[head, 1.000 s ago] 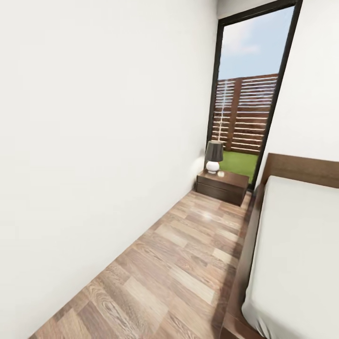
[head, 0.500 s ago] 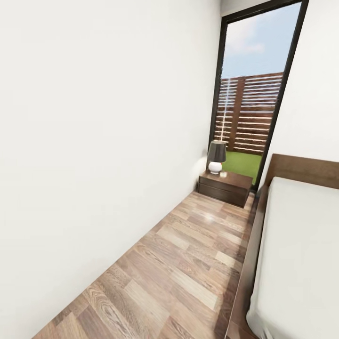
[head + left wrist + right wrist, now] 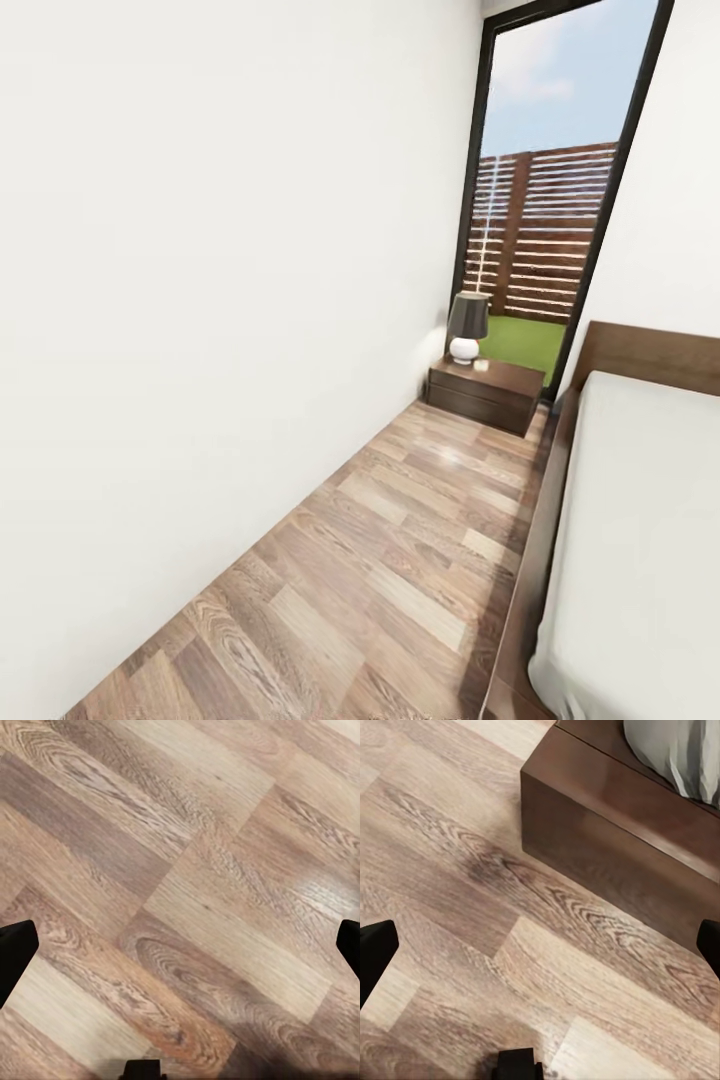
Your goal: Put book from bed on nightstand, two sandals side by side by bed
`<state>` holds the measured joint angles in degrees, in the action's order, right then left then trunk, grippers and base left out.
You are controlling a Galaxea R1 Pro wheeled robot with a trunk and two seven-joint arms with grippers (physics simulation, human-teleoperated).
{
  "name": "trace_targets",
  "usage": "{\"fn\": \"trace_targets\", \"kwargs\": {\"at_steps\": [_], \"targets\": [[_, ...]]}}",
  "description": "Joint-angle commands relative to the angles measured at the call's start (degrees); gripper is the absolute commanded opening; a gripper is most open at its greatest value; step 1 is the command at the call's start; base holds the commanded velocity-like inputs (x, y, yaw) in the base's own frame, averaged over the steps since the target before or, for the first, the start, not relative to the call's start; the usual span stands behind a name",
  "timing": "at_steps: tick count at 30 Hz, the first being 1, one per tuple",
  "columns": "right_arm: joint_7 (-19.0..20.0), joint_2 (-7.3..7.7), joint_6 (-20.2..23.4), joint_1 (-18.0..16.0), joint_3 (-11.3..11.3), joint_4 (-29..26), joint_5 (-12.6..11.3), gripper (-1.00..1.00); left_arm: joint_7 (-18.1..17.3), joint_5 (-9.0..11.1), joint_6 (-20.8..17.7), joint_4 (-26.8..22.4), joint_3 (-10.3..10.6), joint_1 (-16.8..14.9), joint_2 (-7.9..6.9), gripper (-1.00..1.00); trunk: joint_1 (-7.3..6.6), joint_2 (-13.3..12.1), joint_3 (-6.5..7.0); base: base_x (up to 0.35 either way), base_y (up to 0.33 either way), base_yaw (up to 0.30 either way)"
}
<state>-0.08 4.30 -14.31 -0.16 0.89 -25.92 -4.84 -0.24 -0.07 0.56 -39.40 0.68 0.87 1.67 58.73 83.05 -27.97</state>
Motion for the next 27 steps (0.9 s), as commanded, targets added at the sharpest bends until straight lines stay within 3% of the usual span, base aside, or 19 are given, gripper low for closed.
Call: {"fn": "trace_targets", "kwargs": {"at_steps": [1, 14, 27], "targets": [[-0.01, 0.01, -0.19, -0.02, -0.10, 0.01, -0.51, 1.00, -0.02, -0.01, 0.06, -0.06, 0.03, 0.01, 0.00, 1.00, 0.00, 0.03, -0.14, 0.000, 0.000, 0.076], [-0.01, -0.04, -0.19, -0.02, -0.10, 0.06, -0.45, 1.00, -0.01, 0.03, 0.06, 0.02, 0.03, 0.01, 0.03, 1.00, 0.00, 0.03, -1.13, 0.003, 0.000, 0.072], [-0.01, -0.23, -0.19, -0.02, -0.10, 0.07, -0.44, 1.00, -0.02, -0.01, 0.06, 0.03, 0.03, 0.01, 0.00, 1.00, 0.00, 0.03, -1.16, 0.282, 0.000, 0.003]]}}
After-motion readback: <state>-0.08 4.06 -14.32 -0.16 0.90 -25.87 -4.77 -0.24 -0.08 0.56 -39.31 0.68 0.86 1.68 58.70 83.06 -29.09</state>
